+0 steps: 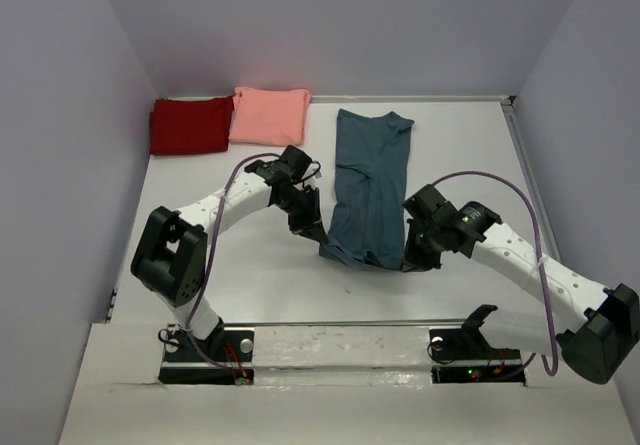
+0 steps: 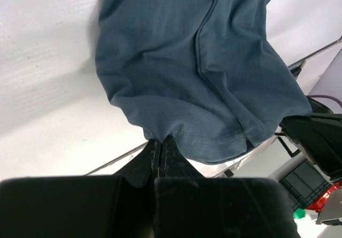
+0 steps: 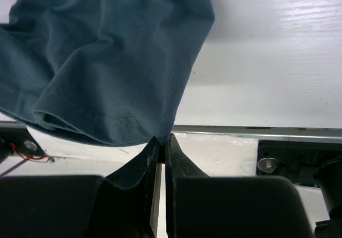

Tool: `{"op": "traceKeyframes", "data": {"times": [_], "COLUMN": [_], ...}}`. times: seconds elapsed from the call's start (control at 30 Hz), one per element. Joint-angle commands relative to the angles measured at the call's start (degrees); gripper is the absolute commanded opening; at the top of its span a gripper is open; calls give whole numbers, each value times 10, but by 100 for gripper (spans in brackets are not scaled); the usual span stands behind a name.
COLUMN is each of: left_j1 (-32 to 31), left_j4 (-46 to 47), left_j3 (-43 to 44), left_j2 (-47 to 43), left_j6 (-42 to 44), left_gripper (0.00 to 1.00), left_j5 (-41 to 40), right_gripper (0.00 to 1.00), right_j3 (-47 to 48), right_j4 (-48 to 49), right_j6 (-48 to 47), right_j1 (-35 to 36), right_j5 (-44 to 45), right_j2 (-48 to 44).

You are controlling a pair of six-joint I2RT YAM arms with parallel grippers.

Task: Fold and stack the t-shirts
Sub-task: Fold the folded rectangular tshirt in 1/3 of the way

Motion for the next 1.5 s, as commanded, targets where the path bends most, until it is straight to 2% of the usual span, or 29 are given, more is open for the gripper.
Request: {"op": "traceKeyframes", "data": {"times": [0.0,0.2,0.47,0.87,1.47], "left_j1": [9,20,34,57,62], "left_j4": [-27,-39,-68,-97,-144], "left_j3": [42,79,150,235,371], "left_j2": [14,48,111,168,232], "left_j6": [26,38,59,71,77], "left_gripper": [0,0,0,0,0], "left_j5": [7,10,15,19,5], "right_gripper": [0,0,0,0,0], "right_j3": [33,68,122,169,236], "right_j4": [11,25,47,75,76], "right_j6": [-46,-115,-174,-215,-249], "right_j1": [-48,-123,-175,-213,-243], "right_j5": [-22,-51,-86,-118,-135], "right_j2": [3,38,112,192,246]}}
